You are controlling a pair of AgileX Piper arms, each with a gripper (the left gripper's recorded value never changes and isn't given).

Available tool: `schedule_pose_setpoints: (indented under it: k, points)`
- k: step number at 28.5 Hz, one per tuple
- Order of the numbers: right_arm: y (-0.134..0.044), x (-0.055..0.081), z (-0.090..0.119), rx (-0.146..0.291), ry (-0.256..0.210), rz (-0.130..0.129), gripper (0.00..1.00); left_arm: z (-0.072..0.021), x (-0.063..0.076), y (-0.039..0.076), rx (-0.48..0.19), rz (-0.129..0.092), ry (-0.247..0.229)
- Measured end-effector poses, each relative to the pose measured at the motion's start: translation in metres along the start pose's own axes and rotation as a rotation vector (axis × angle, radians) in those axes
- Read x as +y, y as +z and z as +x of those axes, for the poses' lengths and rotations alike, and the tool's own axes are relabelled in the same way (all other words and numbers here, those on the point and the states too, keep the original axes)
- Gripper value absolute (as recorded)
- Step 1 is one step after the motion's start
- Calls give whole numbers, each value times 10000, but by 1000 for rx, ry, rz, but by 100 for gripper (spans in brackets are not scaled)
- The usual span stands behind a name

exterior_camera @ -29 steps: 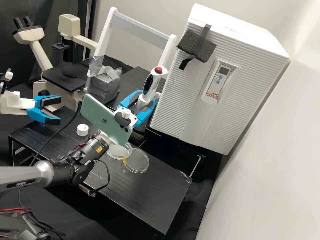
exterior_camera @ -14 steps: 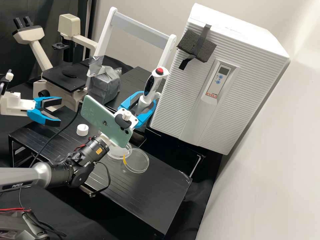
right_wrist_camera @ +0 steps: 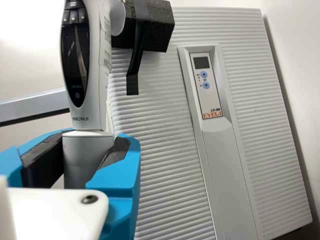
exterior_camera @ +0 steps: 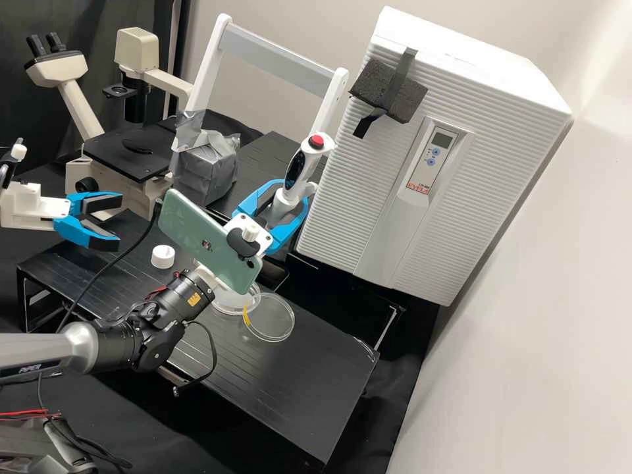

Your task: Use the pipette

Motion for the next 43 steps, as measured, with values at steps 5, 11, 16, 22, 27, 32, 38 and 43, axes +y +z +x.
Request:
schedule_pose_setpoints:
  k: [5, 11, 16, 22, 27, 32, 38, 43]
  points:
    - [-13, -15, 5, 5, -8, 5, 0, 0, 2, -2, 3, 8, 2]
    - [-254, -116, 153, 72, -69, 15, 0, -51, 190, -115, 67, 71, 79]
    - [-552, -261, 413, 167, -133, -8, 0, -53, 468, -221, 133, 104, 176]
    - [-839, -465, 829, 219, -230, -27, 0, -61, 701, -277, 170, 138, 230]
    - [-998, -670, 1164, 217, -344, -89, 0, -76, 889, -325, 193, 173, 278]
    - [-1038, -804, 1471, 168, -409, -133, 0, -94, 1095, -400, 226, 231, 324]
    - [-1044, -867, 1760, 103, -423, -148, 0, -94, 1253, -450, 250, 254, 353]
    - [-1042, -904, 1938, 51, -433, -140, 0, -86, 1272, -450, 252, 258, 351]
